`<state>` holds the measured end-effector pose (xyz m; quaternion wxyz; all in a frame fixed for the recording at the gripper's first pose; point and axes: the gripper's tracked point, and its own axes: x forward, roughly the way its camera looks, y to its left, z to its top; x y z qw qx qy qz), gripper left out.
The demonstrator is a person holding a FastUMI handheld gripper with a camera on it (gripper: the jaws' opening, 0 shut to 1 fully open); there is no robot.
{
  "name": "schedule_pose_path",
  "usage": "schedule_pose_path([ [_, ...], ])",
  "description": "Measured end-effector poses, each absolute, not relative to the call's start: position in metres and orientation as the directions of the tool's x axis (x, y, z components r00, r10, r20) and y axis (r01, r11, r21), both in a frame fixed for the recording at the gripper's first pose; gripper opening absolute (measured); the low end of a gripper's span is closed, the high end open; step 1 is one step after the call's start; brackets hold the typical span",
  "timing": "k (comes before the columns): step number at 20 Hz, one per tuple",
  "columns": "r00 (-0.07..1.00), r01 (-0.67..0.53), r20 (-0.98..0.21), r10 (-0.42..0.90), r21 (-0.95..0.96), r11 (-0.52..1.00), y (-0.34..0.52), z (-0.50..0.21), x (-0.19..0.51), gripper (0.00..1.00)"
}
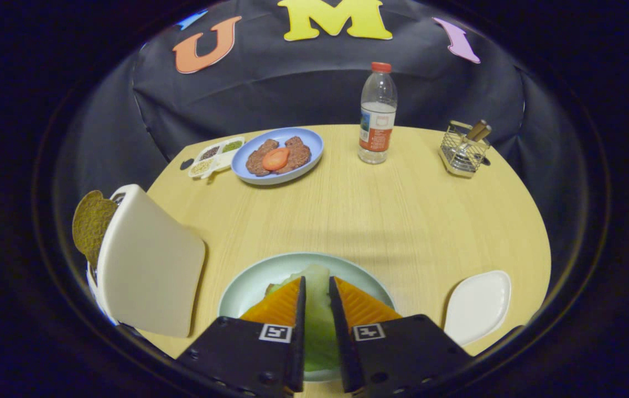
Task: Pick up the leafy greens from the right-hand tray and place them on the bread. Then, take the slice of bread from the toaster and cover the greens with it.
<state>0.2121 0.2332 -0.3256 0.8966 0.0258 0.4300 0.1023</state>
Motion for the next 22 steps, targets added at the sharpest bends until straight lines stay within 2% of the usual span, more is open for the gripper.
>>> schedule_pose_path([
  [6, 0.726, -0.159, -0.662, 0.184, 0.1, 0.982, 0.232, -0.26, 0.181, 0.68],
  [11, 0.815, -0.163, -0.553, 0.172, 0.065, 0.984, 0.241, -0.195, 0.146, 0.83],
  [14, 0.858, -0.19, -0.477, 0.19, 0.049, 0.981, 0.255, -0.154, 0.132, 0.99],
  [19, 0.9, -0.242, -0.368, 0.234, 0.023, 0.97, 0.299, -0.106, 0.125, 0.98],
  [22, 0.898, -0.285, -0.35, 0.266, -0.003, 0.959, 0.335, -0.1, 0.127, 0.98],
])
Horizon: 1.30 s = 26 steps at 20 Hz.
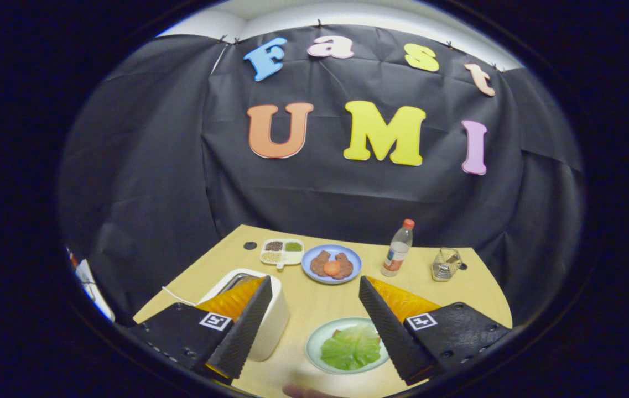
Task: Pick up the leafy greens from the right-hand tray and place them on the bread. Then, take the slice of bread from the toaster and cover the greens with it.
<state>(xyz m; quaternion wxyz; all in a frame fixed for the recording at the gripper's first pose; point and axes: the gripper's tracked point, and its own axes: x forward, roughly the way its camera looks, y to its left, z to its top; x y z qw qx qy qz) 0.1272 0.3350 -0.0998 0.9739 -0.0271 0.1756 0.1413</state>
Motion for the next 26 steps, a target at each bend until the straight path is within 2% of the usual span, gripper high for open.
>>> schedule_pose_path([
  [3, 0.882, -0.312, -0.37, 0.29, 0.002, 0.95, 0.372, -0.107, 0.128, 0.98],
  [6, 0.879, -0.29, -0.397, 0.264, -0.006, 0.957, 0.397, -0.12, 0.134, 0.96],
  [12, 0.811, -0.252, -0.535, 0.236, 0.044, 0.967, 0.445, -0.172, 0.141, 0.95],
  [15, 0.767, -0.183, -0.615, 0.183, 0.064, 0.981, 0.454, -0.197, 0.148, 0.8],
  [21, 0.736, -0.098, -0.672, 0.075, 0.005, 0.995, 0.451, -0.219, 0.164, 0.48],
  [24, 0.713, -0.105, -0.697, 0.073, -0.002, 0.995, 0.455, -0.224, 0.164, 0.27],
  [25, 0.716, -0.12, -0.693, 0.084, -0.003, 0.993, 0.455, -0.219, 0.166, 0.27],
  [26, 0.717, -0.143, -0.688, 0.109, 0.008, 0.99, 0.458, -0.219, 0.165, 0.18],
])
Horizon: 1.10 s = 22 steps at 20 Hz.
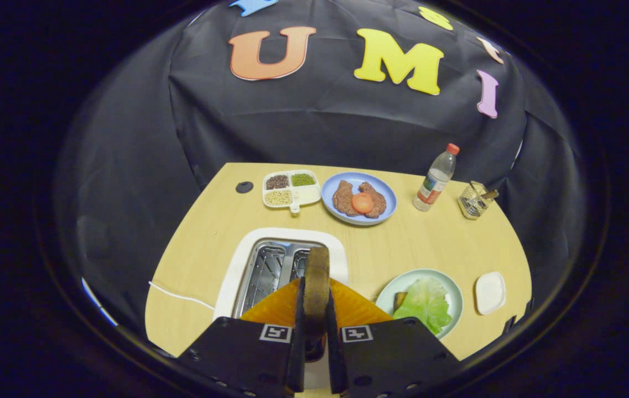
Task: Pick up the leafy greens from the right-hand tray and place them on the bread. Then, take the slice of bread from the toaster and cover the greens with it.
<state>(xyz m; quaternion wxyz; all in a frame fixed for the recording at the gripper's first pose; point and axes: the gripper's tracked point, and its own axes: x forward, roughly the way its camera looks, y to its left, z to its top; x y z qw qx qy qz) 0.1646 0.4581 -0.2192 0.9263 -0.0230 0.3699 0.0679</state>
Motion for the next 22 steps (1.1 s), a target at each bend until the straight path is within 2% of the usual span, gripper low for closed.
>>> schedule_pose_path([
  [5, 0.743, -0.209, -0.646, 0.174, 0.023, 0.978, 0.45, -0.189, 0.16, 0.18],
  [12, 0.796, -0.205, -0.568, 0.208, 0.071, 0.976, 0.407, -0.134, 0.157, 0.18],
  [17, 0.82, -0.14, -0.548, 0.163, 0.085, 0.987, 0.351, -0.127, 0.168, 0.18],
  [22, 0.759, -0.032, -0.645, 0.095, 0.108, 0.994, 0.303, -0.176, 0.173, 0.18],
])
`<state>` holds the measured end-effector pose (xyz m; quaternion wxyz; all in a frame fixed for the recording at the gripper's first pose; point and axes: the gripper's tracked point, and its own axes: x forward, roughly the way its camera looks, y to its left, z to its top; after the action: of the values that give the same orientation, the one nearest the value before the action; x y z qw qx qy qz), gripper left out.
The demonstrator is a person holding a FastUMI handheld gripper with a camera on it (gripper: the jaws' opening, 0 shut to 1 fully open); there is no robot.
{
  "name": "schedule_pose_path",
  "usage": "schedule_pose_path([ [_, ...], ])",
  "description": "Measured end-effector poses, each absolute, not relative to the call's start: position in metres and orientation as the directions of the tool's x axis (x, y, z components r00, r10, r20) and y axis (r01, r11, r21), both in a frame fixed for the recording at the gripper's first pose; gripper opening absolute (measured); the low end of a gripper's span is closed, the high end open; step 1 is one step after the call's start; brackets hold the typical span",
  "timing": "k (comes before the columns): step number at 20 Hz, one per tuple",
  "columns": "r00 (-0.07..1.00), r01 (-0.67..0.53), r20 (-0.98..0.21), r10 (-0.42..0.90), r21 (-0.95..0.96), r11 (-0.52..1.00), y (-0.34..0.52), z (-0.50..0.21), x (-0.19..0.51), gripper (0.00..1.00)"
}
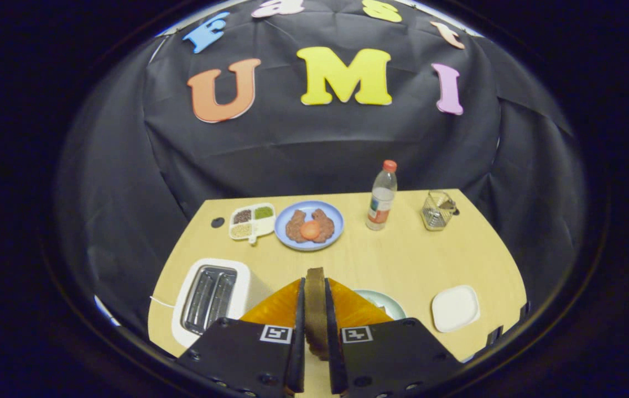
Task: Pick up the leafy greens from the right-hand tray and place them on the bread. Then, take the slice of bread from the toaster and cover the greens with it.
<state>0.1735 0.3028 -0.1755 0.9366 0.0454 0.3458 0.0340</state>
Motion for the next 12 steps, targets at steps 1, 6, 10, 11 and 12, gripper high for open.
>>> schedule_pose_path([
  [1, 0.74, -0.01, -0.667, 0.089, 0.122, 0.992, 0.298, -0.186, 0.17, 0.13],
  [6, 0.671, 0.093, -0.735, 0.095, 0.21, 0.973, 0.284, -0.221, 0.167, 0.13],
  [10, 0.68, 0.159, -0.725, 0.113, 0.296, 0.942, 0.282, -0.234, 0.175, 0.13],
  [11, 0.687, 0.179, -0.718, 0.107, 0.311, 0.933, 0.28, -0.238, 0.18, 0.13],
  [12, 0.689, 0.201, -0.717, 0.107, 0.331, 0.922, 0.28, -0.245, 0.183, 0.13],
])
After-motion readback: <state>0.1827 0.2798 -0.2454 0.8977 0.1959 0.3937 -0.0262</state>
